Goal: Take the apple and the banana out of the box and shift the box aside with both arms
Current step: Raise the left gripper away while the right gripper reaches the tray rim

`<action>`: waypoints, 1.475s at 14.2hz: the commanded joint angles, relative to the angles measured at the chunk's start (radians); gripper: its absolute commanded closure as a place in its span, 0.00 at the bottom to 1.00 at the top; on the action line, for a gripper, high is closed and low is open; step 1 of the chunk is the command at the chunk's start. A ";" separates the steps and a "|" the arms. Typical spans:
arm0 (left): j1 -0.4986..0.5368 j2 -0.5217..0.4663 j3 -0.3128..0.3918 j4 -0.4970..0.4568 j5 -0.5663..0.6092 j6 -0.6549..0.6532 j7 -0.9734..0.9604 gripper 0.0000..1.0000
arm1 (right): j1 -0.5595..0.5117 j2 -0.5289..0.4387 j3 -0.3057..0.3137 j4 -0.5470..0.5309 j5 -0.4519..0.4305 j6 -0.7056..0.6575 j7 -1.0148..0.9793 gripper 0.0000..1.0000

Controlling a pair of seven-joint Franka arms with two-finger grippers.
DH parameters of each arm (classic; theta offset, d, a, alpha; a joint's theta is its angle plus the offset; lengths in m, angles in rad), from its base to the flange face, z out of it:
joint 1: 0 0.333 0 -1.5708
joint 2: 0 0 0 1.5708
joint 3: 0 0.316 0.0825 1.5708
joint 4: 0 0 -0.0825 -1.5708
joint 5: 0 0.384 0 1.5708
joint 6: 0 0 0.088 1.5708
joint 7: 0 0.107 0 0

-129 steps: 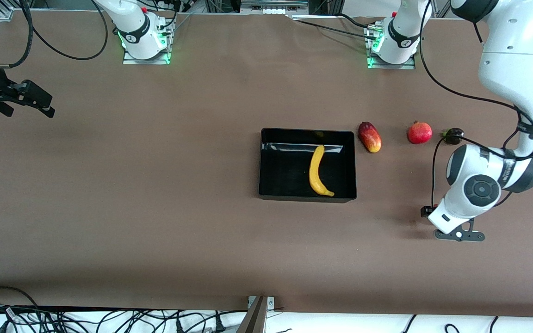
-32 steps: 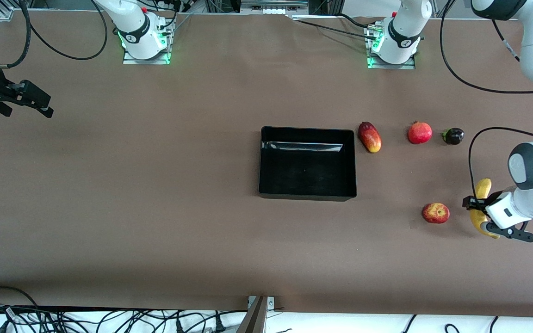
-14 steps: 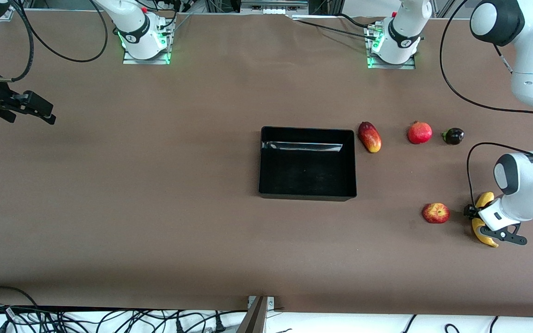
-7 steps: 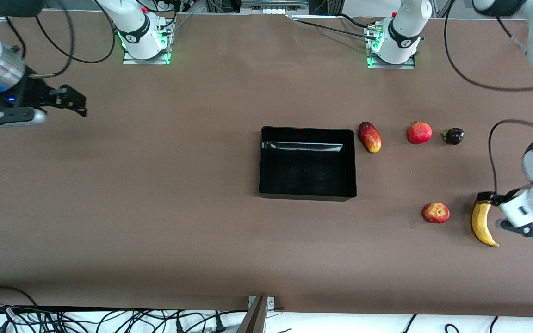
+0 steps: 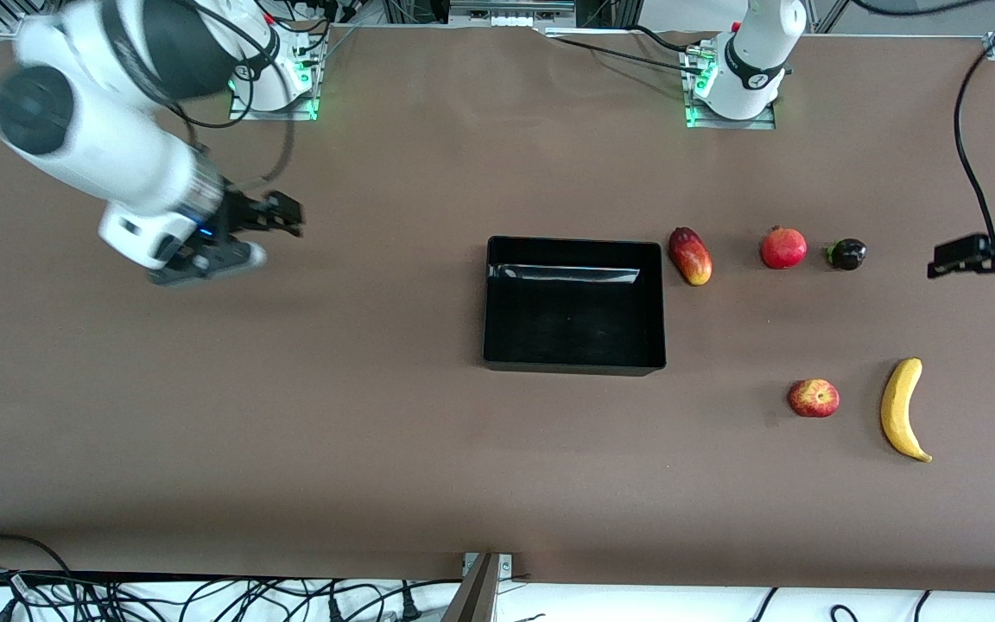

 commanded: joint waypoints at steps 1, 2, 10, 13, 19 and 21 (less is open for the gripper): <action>-0.109 -0.092 0.062 -0.059 -0.038 -0.015 -0.071 0.00 | 0.089 0.092 -0.010 0.031 0.027 0.099 0.103 0.00; -0.135 -0.117 0.065 -0.063 -0.050 -0.019 -0.104 0.00 | 0.132 0.131 -0.010 0.051 0.024 0.125 0.126 0.00; -0.210 -0.205 0.076 -0.063 -0.053 -0.075 -0.149 0.00 | 0.330 0.421 -0.013 0.155 0.018 0.461 0.275 0.00; -0.210 -0.220 0.076 -0.070 -0.052 -0.102 -0.148 0.00 | 0.385 0.506 -0.017 0.167 0.011 0.599 0.284 0.00; -0.218 -0.217 0.076 -0.076 -0.047 -0.111 -0.151 0.00 | 0.408 0.543 -0.019 0.167 -0.061 0.633 0.328 0.32; -0.218 -0.217 0.076 -0.076 -0.047 -0.111 -0.151 0.00 | 0.402 0.547 -0.019 0.167 -0.061 0.630 0.323 0.64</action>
